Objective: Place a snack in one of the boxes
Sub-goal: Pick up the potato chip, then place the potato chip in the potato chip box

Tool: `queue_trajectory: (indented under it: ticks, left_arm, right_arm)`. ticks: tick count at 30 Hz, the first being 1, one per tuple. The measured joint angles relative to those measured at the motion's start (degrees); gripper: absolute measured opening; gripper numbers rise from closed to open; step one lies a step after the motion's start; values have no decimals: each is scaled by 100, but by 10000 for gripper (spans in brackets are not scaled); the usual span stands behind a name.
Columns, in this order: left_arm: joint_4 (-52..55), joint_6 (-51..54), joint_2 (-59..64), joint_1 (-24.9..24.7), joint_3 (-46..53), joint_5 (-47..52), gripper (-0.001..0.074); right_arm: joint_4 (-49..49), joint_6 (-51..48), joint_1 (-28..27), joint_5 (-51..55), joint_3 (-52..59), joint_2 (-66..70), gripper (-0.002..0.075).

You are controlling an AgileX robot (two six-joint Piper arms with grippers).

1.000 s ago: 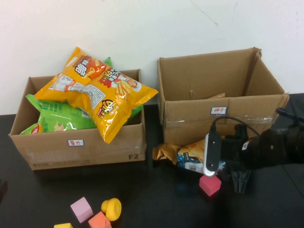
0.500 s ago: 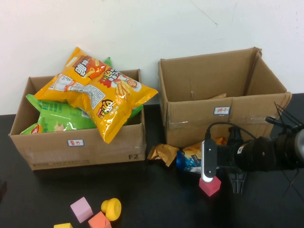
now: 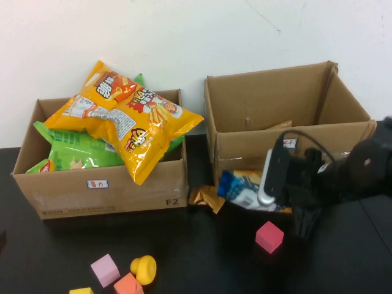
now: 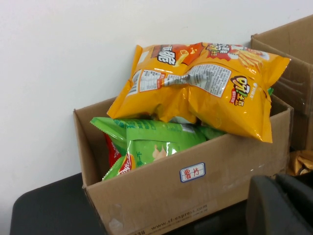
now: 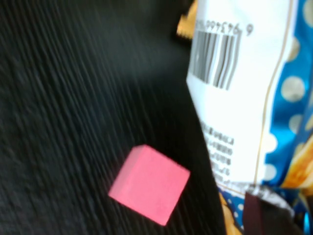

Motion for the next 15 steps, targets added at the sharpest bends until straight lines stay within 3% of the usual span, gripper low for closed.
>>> queue_trajectory:
  ticks: [9,15]
  left_arm:
    - [-12,22,0,0,0,-116,-1]
    - [-113,32,0,0,0,-189,-1]
  right_arm:
    - [384,-75,0,755,8,-1572,46]
    - [1571,-1288,36,822,-620,-2204,46]
